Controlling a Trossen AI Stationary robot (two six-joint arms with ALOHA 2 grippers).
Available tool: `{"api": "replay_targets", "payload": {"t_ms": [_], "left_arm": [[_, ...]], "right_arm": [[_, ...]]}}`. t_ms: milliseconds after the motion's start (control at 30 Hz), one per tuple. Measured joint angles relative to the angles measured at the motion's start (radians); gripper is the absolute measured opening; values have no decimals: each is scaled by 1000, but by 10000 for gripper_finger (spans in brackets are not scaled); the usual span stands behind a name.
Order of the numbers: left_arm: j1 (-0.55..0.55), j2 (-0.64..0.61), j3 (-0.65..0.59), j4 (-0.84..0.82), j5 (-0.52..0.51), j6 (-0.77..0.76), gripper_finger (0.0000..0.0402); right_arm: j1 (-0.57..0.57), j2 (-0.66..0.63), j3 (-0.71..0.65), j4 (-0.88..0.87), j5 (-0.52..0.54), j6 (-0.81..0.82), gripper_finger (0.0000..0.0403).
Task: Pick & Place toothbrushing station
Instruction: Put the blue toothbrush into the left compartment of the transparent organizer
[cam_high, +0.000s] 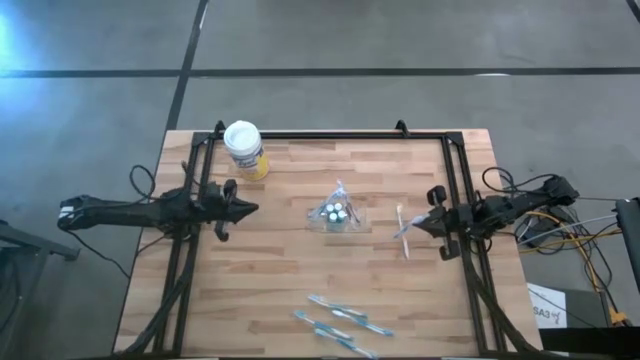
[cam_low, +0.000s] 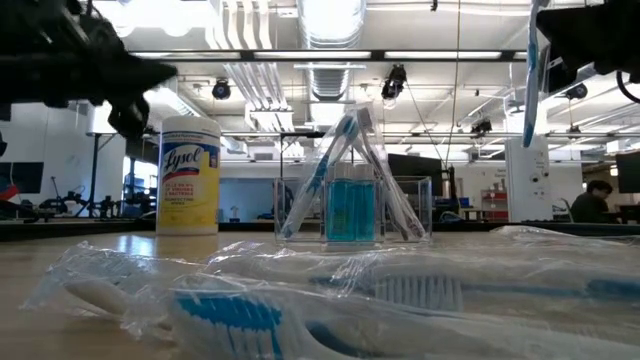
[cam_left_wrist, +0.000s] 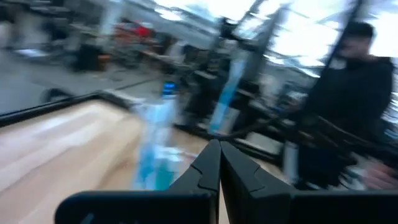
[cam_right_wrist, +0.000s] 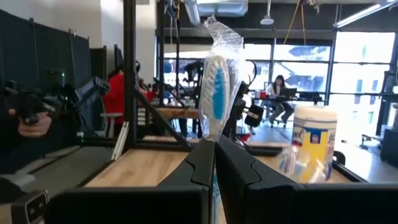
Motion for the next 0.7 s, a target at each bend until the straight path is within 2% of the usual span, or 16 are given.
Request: {"api": "replay_targets", "payload": {"t_ms": [67, 200, 533, 700], "left_arm": [[-3, 12, 33, 0, 56, 27, 7], [-30, 88, 106, 1, 63, 98, 7], [-83, 428, 359, 4, 37, 218, 8], [-97, 586, 491, 17, 36, 225, 26]], "right_arm": [[0, 22, 0, 36, -1, 2, 8], [0, 111, 0, 133, -8, 21, 8], [0, 459, 2, 568, -21, -2, 8], [0, 595, 78, 584, -38, -2, 8]]}}
